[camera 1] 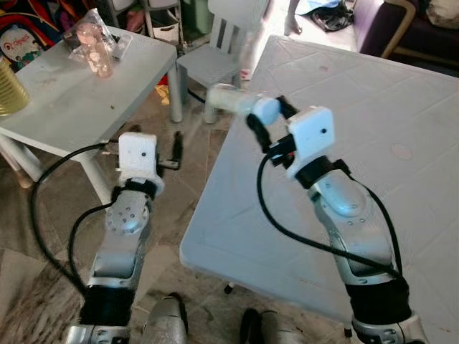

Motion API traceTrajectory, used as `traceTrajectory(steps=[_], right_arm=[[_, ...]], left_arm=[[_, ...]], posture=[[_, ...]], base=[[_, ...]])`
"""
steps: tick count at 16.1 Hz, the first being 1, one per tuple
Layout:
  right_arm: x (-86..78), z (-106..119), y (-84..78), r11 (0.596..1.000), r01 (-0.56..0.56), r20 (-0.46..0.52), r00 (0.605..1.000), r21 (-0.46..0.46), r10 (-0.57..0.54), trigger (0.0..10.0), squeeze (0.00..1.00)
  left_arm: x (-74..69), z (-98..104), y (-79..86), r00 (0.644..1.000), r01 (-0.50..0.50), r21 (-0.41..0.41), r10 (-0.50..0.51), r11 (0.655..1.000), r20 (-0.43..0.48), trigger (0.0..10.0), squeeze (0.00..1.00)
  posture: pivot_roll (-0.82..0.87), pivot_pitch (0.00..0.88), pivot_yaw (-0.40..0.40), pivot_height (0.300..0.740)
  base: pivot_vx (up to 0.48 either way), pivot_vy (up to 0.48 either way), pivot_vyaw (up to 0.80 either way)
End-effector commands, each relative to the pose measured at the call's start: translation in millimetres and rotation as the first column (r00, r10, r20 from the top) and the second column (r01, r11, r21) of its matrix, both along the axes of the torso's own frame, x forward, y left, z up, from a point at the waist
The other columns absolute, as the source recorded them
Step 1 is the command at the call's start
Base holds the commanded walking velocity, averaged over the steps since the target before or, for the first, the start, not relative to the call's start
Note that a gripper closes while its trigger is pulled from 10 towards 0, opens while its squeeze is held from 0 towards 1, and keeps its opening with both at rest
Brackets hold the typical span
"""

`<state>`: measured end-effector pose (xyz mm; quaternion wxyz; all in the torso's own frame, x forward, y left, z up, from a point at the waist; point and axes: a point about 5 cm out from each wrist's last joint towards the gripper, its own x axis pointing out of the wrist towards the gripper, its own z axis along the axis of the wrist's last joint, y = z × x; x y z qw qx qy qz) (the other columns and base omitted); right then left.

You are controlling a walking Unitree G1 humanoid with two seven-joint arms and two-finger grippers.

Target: Restocking fridge

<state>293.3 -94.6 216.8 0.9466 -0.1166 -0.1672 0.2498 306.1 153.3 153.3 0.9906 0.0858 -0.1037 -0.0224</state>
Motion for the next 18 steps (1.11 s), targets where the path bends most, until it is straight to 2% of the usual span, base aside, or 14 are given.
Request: traceTrajectory(steps=[1, 2, 4, 6, 9, 10, 12, 13, 15, 18], right_arm=[[-3.1, 15.3, 4.0, 0.999, -0.028, 0.064, 0.998, 0.016, 0.027, 0.0, 0.0], [-1.7, 15.9, 5.5, 0.999, -0.036, 0.063, 0.997, 0.019, 0.034, 0.0, 0.0], [0.8, 16.8, 4.9, 0.999, -0.03, 0.063, 0.998, 0.02, 0.028, 0.0, 0.0], [6.2, 14.3, -5.4, 0.997, 0.025, 0.018, 0.999, 0.068, -0.027, 0.0, 0.0], [7.9, 7.9, -12.3, 0.99, 0.067, -0.031, 0.997, 0.122, -0.064, 0.0, 0.0], [9.2, 7.5, -14.4, 0.984, 0.08, -0.052, 0.996, 0.162, -0.072, 0.0, 0.0], [10.5, 10.1, -14.7, 0.979, 0.087, -0.054, 0.996, 0.187, -0.078, 0.0, 0.0], [11.9, 10.2, -14.4, 0.974, 0.097, -0.066, 0.994, 0.206, -0.086, 10.0, 0.0], [14.1, 9.9, -11.7, 0.971, 0.099, -0.076, 0.993, 0.217, -0.085, 10.0, 0.0], [11.4, 7.9, -9.0, 0.972, 0.086, -0.076, 0.995, 0.218, -0.071, 10.0, 0.0]], left_arm=[[-3.0, -3.4, 7.6, 0.999, -0.047, 0.056, 0.046, 0.997, 0.02, 10.0, 0.0], [-2.9, -7.6, 16.9, 0.994, -0.106, 0.065, 0.106, 0.992, 0.007, 10.0, 0.0], [-2.6, -9.3, 24.2, 0.986, -0.168, 0.068, 0.169, 0.983, -0.001, 10.0, 0.0], [-4.0, -12.7, 31.1, 0.976, -0.216, 0.076, 0.218, 0.973, -0.012, 10.0, 0.0], [-8.4, -17.2, 23.5, 0.98, -0.195, 0.099, 0.198, 0.976, -0.022, 10.0, 0.0], [-11.8, -16.8, 21.3, 0.979, -0.197, 0.082, 0.2, 0.977, -0.034, 10.0, 0.0], [-18.9, -21.8, 27.4, 0.977, -0.204, 0.075, 0.208, 0.976, -0.05, 10.0, 0.0], [-22.9, -29.9, 32.6, 0.97, -0.226, 0.075, 0.231, 0.971, -0.075, 10.0, 0.0], [-24.1, -34.7, 32.3, 0.965, -0.235, 0.078, 0.242, 0.969, -0.098, 10.0, 0.0], [-22.4, -31.8, 27.2, 0.965, -0.236, 0.081, 0.244, 0.968, -0.093, 10.0, 0.0]], posture=[[0.03, 0.083, -0.046, 0.74], [0.03, 0.08, -0.047, 0.74], [0.03, 0.078, -0.046, 0.74], [0.03, 0.076, -0.046, 0.74], [0.05, 0.078, -0.04, 0.74], [0.07, 0.084, -0.039, 0.74], [0.08, 0.096, -0.042, 0.74], [0.08, 0.096, -0.042, 0.74], [0.09, 0.09, -0.042, 0.74], [0.1, 0.093, -0.048, 0.74]], base=[[0.0, 0.0, 0.0], [0.0, 0.0, 0.0], [0.0, 0.0, 0.0], [0.0, 0.0, 0.0], [0.0, 0.0, 0.0], [0.0, 0.0, 0.0], [0.0, 0.0, 0.0], [0.0, 0.0, 0.0], [0.0, 0.0, 0.0], [0.0, 0.0, 0.67]])
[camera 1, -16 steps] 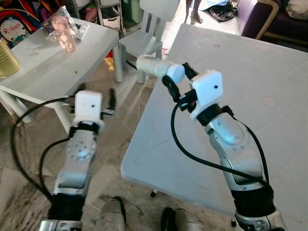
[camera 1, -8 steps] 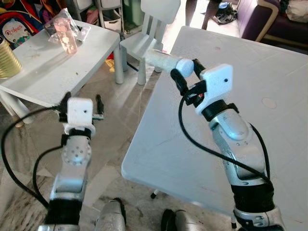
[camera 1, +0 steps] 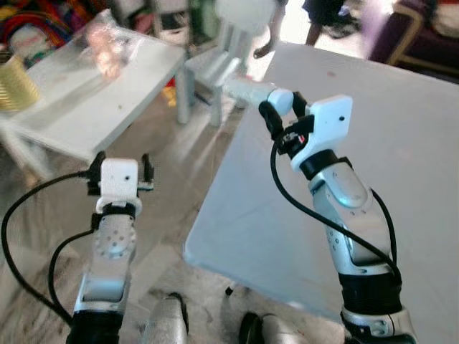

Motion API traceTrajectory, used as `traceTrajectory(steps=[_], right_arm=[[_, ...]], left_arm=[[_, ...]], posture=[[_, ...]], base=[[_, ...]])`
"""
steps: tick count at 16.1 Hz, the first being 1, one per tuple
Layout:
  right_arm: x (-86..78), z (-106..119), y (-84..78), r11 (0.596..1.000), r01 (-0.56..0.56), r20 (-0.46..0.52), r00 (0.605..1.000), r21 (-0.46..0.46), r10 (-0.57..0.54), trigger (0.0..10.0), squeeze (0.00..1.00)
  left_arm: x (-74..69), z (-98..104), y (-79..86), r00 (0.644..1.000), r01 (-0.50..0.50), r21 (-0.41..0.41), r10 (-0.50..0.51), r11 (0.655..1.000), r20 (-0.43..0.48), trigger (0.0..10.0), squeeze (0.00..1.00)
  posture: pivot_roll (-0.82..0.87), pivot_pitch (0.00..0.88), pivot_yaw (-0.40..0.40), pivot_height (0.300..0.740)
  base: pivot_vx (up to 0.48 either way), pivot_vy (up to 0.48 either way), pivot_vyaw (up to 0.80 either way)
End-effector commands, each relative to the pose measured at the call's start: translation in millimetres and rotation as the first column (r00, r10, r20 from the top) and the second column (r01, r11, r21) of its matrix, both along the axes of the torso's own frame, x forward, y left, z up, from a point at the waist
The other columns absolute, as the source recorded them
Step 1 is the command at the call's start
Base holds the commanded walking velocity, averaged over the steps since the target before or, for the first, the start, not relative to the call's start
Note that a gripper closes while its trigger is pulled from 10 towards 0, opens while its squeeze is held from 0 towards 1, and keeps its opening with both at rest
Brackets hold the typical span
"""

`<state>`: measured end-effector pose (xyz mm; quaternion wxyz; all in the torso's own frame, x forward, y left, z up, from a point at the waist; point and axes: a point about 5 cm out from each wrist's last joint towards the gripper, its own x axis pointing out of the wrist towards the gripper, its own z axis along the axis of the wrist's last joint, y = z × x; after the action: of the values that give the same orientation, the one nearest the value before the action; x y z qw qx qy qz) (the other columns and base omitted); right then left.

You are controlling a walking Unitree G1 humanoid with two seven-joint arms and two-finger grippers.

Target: Restocking fridge

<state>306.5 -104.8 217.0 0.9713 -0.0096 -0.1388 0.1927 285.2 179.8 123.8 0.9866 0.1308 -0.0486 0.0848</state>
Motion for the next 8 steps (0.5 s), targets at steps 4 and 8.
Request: traceTrajectory(steps=[4, 8], right_arm=[[-5.5, 3.2, 3.9, 0.999, -0.026, 0.029, 0.999, 0.036, 0.025, 10.0, 0.0], [-5.0, 2.8, 4.5, 0.998, -0.043, 0.024, 0.999, 0.034, 0.042, 10.0, 0.0]], left_arm=[[-2.8, -4.0, -1.7, 1.0, -0.021, 0.002, 0.021, 1.0, -0.017, 10.0, 0.0], [-0.8, -3.1, 3.4, 0.997, -0.079, 0.023, 0.079, 0.997, -0.021, 10.0, 0.0]], posture=[[0.11, 0.077, -0.04, 0.74], [0.11, 0.081, -0.041, 0.74]], base=[[0.0, 0.0, 0.8], [0.0, 0.0, 0.8]])
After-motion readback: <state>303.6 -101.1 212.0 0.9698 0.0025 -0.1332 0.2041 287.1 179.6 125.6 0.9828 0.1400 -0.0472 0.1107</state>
